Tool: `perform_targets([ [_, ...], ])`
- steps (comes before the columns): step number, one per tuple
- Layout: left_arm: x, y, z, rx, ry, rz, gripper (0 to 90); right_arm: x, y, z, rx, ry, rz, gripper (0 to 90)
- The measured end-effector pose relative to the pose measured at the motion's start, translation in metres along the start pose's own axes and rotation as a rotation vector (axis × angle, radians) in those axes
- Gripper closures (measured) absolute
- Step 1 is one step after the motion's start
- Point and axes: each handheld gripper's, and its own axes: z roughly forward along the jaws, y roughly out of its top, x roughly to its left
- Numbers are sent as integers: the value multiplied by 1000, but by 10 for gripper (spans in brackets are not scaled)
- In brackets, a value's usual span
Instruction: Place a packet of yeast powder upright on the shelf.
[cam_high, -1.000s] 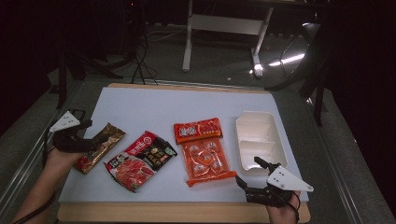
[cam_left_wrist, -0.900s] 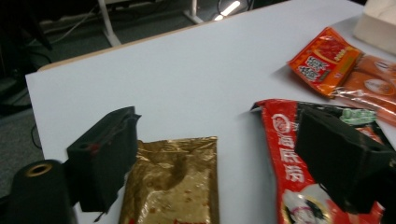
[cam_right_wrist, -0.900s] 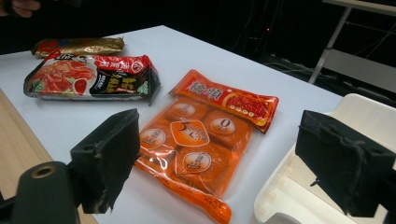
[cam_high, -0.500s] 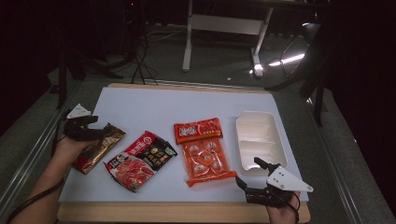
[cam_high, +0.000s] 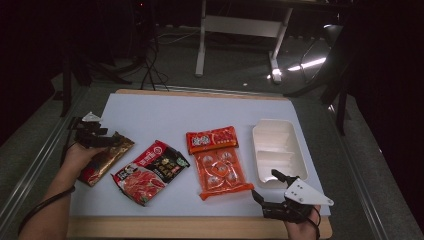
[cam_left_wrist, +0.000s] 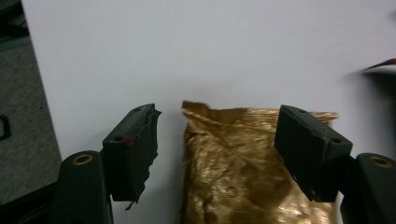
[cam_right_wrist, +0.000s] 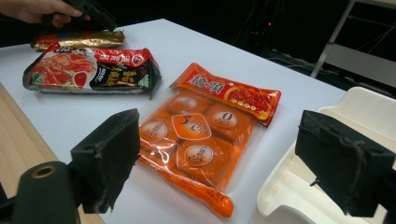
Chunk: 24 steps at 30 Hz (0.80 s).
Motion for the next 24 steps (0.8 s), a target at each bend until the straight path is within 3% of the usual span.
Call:
perform_targets([
  [3,3,-2,5,25,17,-23,312,0,0,0,-1,2,2,139],
  [8,4,-3,10,52,-13,-39,405,1,0,0,3,2,-2,139],
  [9,4,-3,12,70,-40,-52,428,1,0,0,3,4,-2,139],
  [12,3,0,15,106,-62,-61,464,1,0,0,8,7,-8,139],
  [18,-8,7,17,166,-23,5,547,2,0,0,5,10,-15,139],
  [20,-11,8,17,181,0,10,563,1,0,-1,1,10,-13,140],
  [23,-13,10,16,195,32,8,645,1,0,0,6,16,-15,140],
  [24,-13,10,16,194,42,12,710,2,0,0,6,16,-17,141],
])
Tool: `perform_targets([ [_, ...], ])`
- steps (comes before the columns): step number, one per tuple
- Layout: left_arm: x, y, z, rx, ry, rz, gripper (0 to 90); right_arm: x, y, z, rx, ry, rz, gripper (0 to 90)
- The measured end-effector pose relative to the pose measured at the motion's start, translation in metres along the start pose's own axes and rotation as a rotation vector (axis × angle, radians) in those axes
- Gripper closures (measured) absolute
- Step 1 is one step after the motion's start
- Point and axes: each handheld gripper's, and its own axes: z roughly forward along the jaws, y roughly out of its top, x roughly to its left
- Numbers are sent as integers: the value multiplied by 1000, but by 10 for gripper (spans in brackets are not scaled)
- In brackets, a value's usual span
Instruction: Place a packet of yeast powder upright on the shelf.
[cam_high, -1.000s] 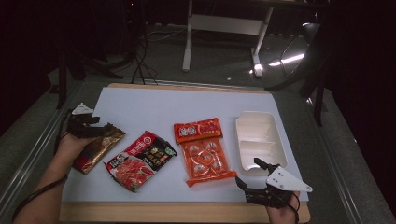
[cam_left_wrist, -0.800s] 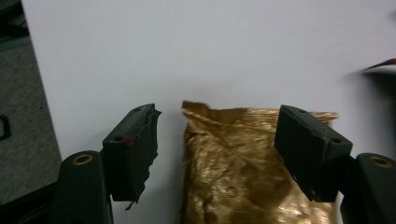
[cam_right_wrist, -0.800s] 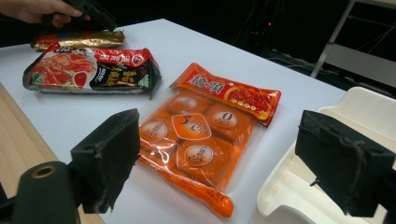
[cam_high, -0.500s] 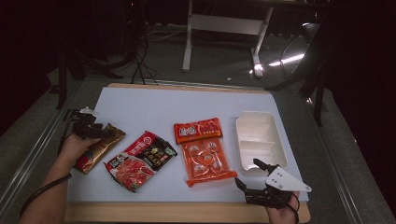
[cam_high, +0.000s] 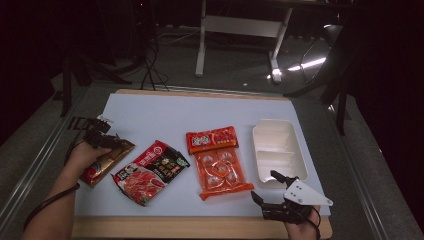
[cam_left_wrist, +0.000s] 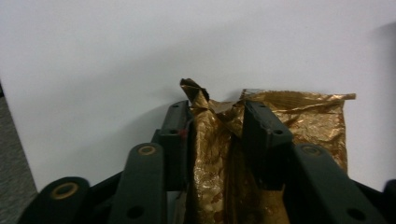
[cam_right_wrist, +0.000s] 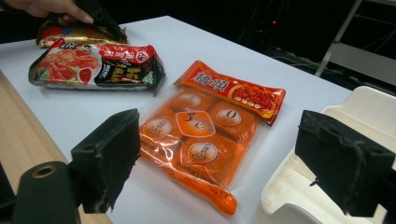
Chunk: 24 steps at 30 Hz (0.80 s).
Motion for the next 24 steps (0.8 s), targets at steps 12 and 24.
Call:
perform_targets([
  [12,-5,0,-17,-41,42,31,900,0,1,0,-3,2,1,142],
  [24,-14,-4,-57,-131,7,37,900,-3,0,-1,-4,-11,32,142],
])
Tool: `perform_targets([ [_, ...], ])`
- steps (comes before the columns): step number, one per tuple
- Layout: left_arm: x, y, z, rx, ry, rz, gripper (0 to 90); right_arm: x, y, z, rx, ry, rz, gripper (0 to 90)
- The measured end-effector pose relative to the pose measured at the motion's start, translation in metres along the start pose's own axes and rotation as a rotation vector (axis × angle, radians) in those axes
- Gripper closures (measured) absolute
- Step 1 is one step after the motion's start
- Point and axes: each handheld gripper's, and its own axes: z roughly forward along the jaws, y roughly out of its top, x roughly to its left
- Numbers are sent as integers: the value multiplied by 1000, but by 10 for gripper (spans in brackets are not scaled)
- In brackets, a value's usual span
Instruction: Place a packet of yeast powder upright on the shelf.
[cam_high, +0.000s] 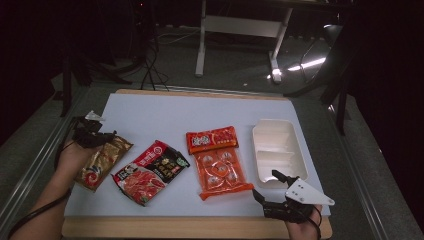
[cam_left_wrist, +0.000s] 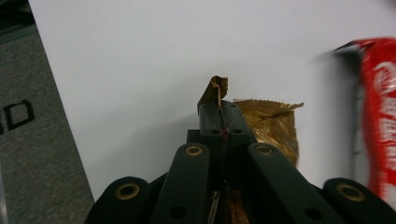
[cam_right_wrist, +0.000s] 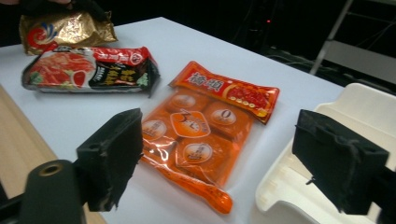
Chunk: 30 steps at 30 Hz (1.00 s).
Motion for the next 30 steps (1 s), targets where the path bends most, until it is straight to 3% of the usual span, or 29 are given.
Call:
perform_targets([
  [9,-2,0,-14,-54,-7,-18,900,1,1,-2,-28,-13,-5,135],
  [10,-5,2,-21,-95,-25,-34,900,1,2,-3,-34,-14,-3,136],
  [15,-14,11,-35,-172,-59,-35,900,1,3,-6,-65,-14,0,138],
  [22,-38,28,-48,-271,-135,-14,900,1,4,-7,-62,-48,-24,153],
  [25,-52,35,-50,-302,-167,1,900,-1,5,-9,-81,-23,-16,153],
  [28,-65,41,-49,-324,-184,38,900,-2,5,-8,-63,-1,-20,142],
  [30,-73,45,-47,-329,-199,44,900,-1,5,-5,-27,-20,-46,147],
])
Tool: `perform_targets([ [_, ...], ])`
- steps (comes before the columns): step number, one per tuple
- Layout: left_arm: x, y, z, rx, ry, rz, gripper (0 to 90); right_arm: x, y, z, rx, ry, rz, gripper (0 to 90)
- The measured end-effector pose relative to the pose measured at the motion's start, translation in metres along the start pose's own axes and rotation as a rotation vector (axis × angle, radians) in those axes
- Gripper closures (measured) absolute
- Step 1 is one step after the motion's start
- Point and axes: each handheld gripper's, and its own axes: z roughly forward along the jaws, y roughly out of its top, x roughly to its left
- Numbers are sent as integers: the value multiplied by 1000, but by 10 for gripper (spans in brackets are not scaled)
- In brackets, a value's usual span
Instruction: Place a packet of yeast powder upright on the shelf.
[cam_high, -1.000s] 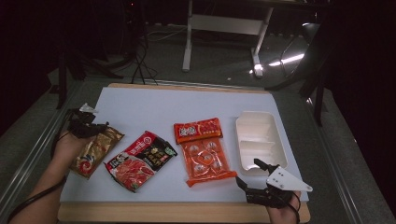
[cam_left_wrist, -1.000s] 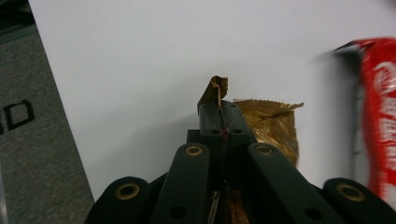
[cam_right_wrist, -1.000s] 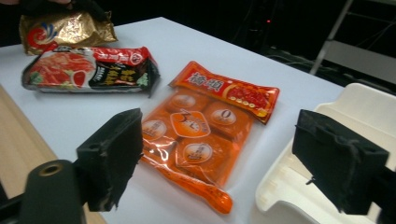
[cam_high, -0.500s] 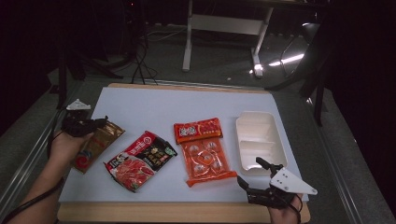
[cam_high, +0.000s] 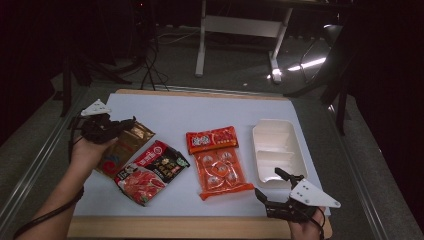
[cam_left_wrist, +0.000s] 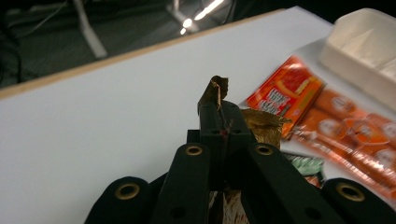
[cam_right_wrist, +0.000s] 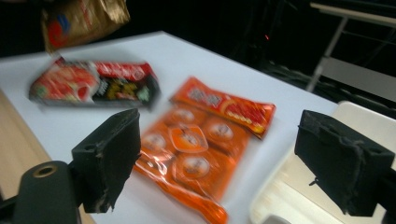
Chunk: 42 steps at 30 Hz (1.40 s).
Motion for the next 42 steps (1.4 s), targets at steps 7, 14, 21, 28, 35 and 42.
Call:
perform_targets([
  [7,-30,14,12,-35,-70,35,900,3,7,0,37,14,19,136],
  [14,-57,25,18,-90,-158,46,900,5,9,0,16,6,-34,129],
  [21,-88,34,26,-175,-257,50,900,4,18,-8,-5,11,14,125],
  [28,-116,34,35,-216,-309,76,900,0,38,-8,-16,-16,22,97],
  [35,-134,34,42,-251,-353,70,900,-6,55,-6,16,7,35,143],
  [42,-152,31,55,-312,-422,38,900,-9,74,6,22,65,54,185],
])
